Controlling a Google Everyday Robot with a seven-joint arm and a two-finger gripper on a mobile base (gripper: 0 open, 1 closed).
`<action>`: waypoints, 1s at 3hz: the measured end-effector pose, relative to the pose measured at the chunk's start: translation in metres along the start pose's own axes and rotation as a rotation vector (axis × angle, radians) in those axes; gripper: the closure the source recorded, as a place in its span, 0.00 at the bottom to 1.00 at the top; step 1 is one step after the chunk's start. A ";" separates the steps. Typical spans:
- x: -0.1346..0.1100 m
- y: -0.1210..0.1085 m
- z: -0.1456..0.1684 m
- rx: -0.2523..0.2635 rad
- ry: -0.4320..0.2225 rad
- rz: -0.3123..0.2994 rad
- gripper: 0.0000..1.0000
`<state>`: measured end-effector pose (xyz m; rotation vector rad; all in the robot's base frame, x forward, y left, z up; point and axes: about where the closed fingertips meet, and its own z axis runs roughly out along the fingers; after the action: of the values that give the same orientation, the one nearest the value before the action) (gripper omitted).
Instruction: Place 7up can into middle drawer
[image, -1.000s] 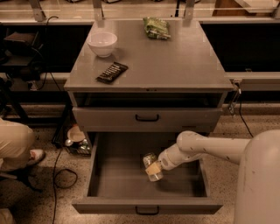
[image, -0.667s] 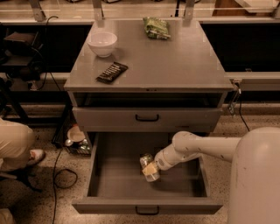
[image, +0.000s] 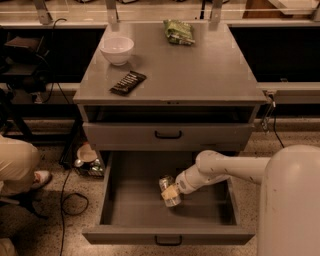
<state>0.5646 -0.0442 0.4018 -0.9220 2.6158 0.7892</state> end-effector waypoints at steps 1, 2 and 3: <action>0.000 -0.002 0.001 -0.004 -0.006 0.015 0.43; 0.000 -0.003 0.001 -0.007 -0.009 0.024 0.20; 0.002 -0.004 0.000 -0.010 -0.011 0.030 0.00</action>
Offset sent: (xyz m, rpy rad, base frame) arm 0.0048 -0.0070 0.0000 0.0182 0.0108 -0.0349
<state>0.5657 -0.0474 0.3994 -0.8803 2.6244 0.8130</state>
